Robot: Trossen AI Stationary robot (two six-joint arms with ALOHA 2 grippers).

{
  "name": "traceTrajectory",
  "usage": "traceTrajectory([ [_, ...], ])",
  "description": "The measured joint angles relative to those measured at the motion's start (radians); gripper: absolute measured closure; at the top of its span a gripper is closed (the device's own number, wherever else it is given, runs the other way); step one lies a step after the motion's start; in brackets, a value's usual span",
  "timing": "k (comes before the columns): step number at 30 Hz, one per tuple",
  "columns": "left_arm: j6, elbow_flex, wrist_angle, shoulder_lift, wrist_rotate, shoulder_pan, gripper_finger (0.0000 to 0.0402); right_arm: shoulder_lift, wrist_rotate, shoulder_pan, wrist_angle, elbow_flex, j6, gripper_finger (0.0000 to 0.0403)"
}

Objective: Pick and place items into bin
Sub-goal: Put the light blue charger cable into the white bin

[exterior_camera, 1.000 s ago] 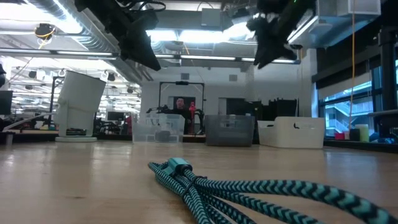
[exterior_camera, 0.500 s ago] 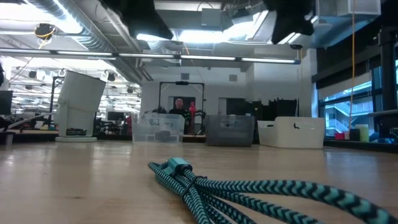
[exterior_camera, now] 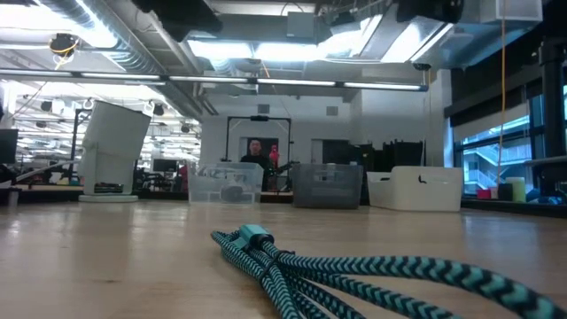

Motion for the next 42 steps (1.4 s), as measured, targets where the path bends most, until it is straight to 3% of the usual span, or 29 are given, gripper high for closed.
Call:
traceTrajectory([
  [6,0.132,-0.058,0.08,-0.017,0.066,-0.041,0.0398,0.136,-0.015,0.083,0.261,0.0,0.001,0.0387],
  [9,0.159,-0.162,0.21,-0.079,0.081,-0.038,0.0399,0.201,-0.036,0.107,0.402,0.0,0.015,0.0397],
  [14,0.15,-0.405,0.375,-0.292,0.083,0.0,0.0399,0.289,-0.037,0.113,0.542,0.0,0.156,0.0398],
  [19,0.157,-0.619,0.503,-0.56,0.161,0.061,0.04,0.365,-0.035,0.108,0.508,0.044,0.322,0.0401],
  [26,0.121,-0.844,0.636,-0.88,0.31,0.167,0.04,0.528,-0.035,0.109,0.273,0.286,0.428,0.0402],
  [33,0.149,-0.886,0.546,-1.02,0.404,0.261,0.0399,0.666,-0.04,0.121,0.064,0.499,0.538,0.0402],
  [42,0.208,-0.886,0.431,-1.092,0.488,0.381,0.0399,0.765,-0.069,0.145,0.075,0.518,0.669,0.0383],
])
